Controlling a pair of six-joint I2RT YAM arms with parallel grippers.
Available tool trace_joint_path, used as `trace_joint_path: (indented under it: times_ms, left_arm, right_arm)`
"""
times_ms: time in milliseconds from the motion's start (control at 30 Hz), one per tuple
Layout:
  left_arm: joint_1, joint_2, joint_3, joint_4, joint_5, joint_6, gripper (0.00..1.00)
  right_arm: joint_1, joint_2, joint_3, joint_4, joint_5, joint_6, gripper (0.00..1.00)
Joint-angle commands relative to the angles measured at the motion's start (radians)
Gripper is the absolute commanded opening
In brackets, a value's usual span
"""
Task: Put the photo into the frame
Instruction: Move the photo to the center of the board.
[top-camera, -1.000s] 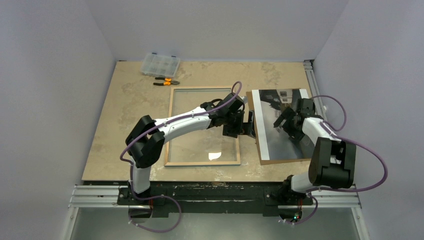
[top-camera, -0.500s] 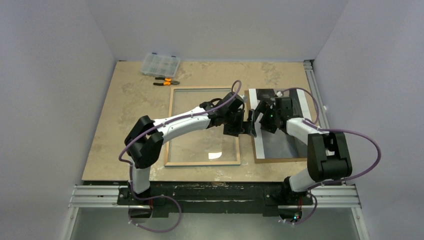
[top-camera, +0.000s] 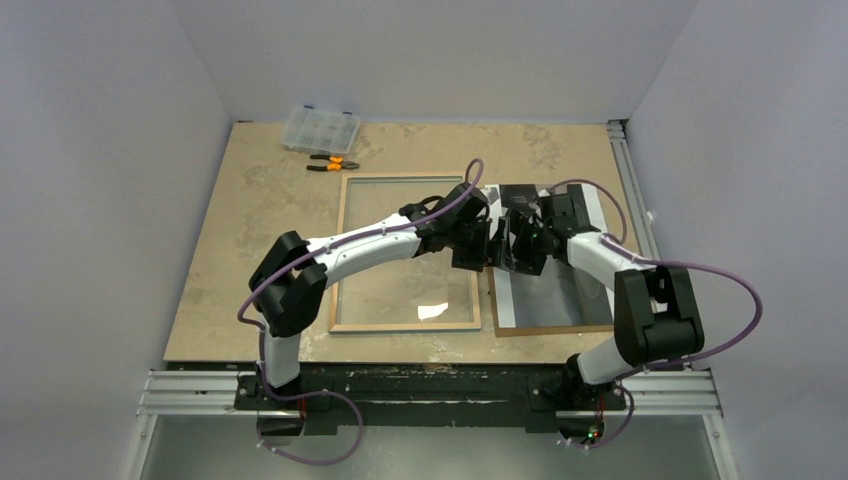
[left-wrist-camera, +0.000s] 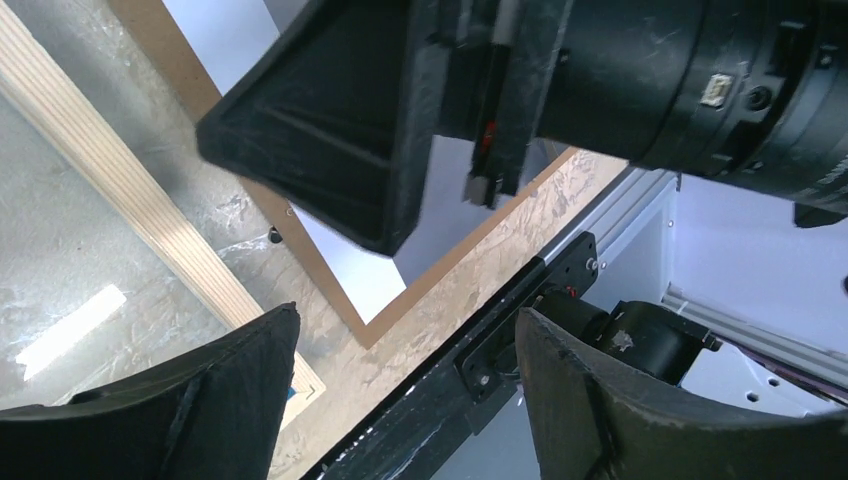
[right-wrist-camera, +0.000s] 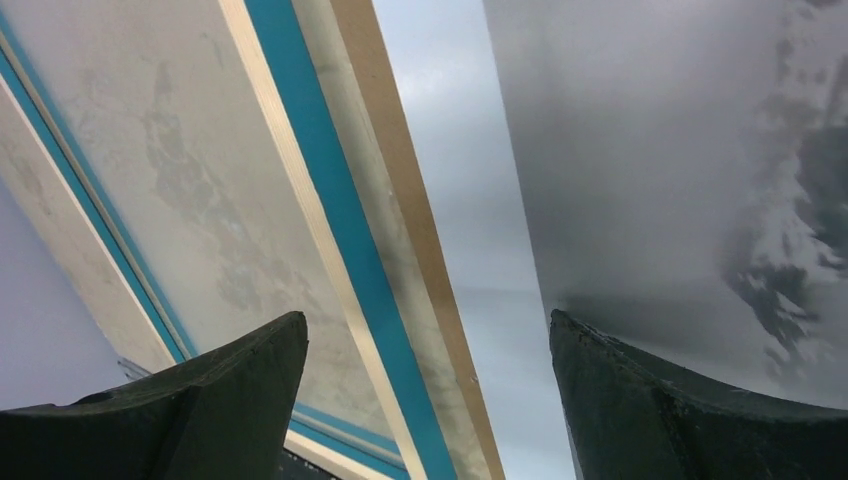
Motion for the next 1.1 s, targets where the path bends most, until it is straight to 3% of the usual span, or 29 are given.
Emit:
trace_joint_path:
  times_ms: [0, 133, 433, 633, 1067]
  left_arm:
    - [-0.004, -0.023, -0.008, 0.067, 0.04, -0.028, 0.75]
    - [-0.012, 0.007, 0.005, 0.068, 0.052, -0.029, 0.69]
    - [-0.024, 0.135, 0.117, -0.011, 0.032, -0.033, 0.66]
    - [-0.027, 0.225, 0.199, -0.046, 0.028, -0.051, 0.7]
    - [-0.027, 0.314, 0.269, -0.061, 0.005, -0.093, 0.74]
  right_arm:
    - [-0.094, -0.066, 0.054, -0.127, 0.002, -0.031, 0.9]
    - [-0.286, -0.079, 0.041, -0.164, 0.001, -0.077, 0.9]
    - [-0.586, -0.199, -0.003, -0.212, 0.311, -0.068, 0.91]
    - [-0.618, -0.295, -0.027, -0.133, 0.482, -0.003, 0.91]
    - [-0.631, -0.161, -0.036, -0.09, 0.6, -0.01, 0.91]
